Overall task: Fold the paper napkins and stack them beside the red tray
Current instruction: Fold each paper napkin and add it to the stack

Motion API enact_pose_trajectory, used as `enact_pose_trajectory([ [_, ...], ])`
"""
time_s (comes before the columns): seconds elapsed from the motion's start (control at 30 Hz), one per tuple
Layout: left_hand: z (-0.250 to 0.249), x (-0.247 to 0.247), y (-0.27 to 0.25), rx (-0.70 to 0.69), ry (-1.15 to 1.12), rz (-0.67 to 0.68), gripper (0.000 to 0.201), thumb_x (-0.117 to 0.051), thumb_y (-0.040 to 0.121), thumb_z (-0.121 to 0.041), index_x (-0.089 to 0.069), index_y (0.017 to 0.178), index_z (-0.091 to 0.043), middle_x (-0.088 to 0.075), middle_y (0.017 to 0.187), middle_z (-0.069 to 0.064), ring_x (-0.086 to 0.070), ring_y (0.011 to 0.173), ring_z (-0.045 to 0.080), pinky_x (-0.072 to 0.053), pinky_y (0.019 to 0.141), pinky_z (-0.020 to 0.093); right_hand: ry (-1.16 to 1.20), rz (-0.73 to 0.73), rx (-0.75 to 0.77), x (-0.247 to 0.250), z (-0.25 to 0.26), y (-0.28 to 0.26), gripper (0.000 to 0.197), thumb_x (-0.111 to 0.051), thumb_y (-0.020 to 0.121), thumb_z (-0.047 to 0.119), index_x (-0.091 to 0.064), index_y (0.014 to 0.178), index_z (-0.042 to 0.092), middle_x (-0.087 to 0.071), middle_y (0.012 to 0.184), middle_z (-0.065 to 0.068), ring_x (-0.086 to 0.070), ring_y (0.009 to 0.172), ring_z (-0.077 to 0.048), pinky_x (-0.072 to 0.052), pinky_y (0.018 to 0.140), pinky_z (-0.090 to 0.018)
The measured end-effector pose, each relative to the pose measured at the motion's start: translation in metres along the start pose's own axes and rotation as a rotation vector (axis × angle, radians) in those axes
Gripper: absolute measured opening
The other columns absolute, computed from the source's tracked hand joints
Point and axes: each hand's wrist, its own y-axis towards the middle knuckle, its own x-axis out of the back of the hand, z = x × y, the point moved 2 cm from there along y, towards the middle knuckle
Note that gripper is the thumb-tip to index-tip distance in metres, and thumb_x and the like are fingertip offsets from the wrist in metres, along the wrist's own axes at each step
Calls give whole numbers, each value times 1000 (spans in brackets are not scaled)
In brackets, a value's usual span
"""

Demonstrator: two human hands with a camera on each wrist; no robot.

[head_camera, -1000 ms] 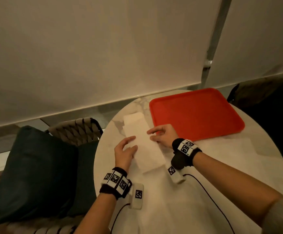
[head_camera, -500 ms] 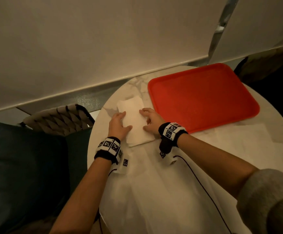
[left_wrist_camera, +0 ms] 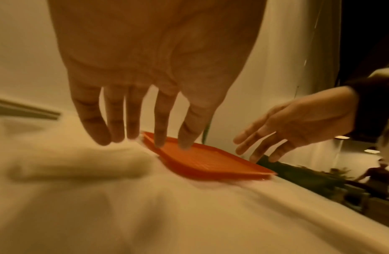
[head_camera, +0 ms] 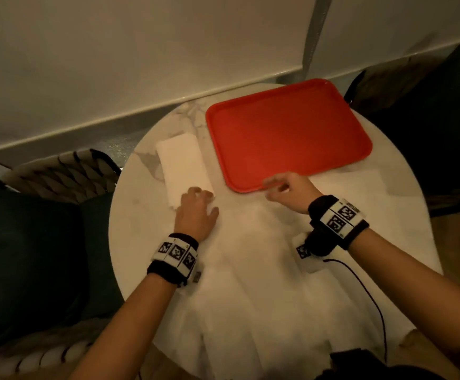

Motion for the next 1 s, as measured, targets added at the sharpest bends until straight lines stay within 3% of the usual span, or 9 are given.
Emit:
enact_pose_trajectory([
  [0.1,-21,-34,-33,0,102,139,54,-59,90,-35,-43,138,-17,-39,141,5,-38,127,25,-39,102,44,-55,32,-83,-2,-42,-32,35,-67,87,28,-61,121,25,-51,136,-1,-54,117,-20,-43,92,-30],
  [0.27,-25,-58,-66,106,196,43,66,-64,85,-46,-39,141,-21,-40,140,2,-38,127,23,-34,100,42,-256,86,-25,-37,-88,-68,55,-69,82,34,-49,133,34,-30,153,2,-27,140,-19,-26,114,-38],
  [0.4,-20,-60,-75,179,228,29,81,-71,75,-55,-36,141,-25,-39,141,2,-37,128,25,-32,99,44,-340,120,-6,-55,-100,-81,65,-71,77,30,-43,136,37,-14,158,5,-11,145,-16,-23,114,-42],
  [0.6,-19,-58,-74,230,278,13,83,-78,65,-58,-43,132,-24,-48,129,4,-41,122,27,-31,98,46,-379,86,21,-58,-100,-82,68,-71,74,25,-42,135,38,-14,158,4,-11,145,-17,-26,111,-43],
  [0.73,-24,-52,-74,258,323,51,64,-74,70,-57,-55,120,-22,-53,120,3,-45,117,26,-31,97,46,-381,76,38,-57,-102,-84,69,-72,73,29,-43,135,37,-15,158,4,-12,145,-18,-25,110,-44],
  [0.83,-31,-40,-82,224,230,5,29,-68,84,-35,-64,107,-16,-59,109,5,-54,111,29,-33,92,42,-384,93,55,-54,-103,-87,68,-72,75,33,-42,136,36,-16,158,2,-14,144,-19,-23,111,-44],
  [0.93,-36,-24,-93,196,99,-20,27,-66,87,-23,-64,114,-20,-67,111,3,-57,111,29,-39,94,40,-323,69,108,-43,-92,-89,70,-72,78,41,-40,139,32,-19,157,2,-19,144,-19,-22,113,-43],
  [1.0,-35,-8,-99,143,-44,-15,22,-72,81,-24,-67,103,-27,-70,100,0,-62,101,25,-45,94,41,-273,47,223,-35,-70,-93,76,-75,73,50,-42,139,31,-26,155,4,-27,141,-16,-26,113,-40],
])
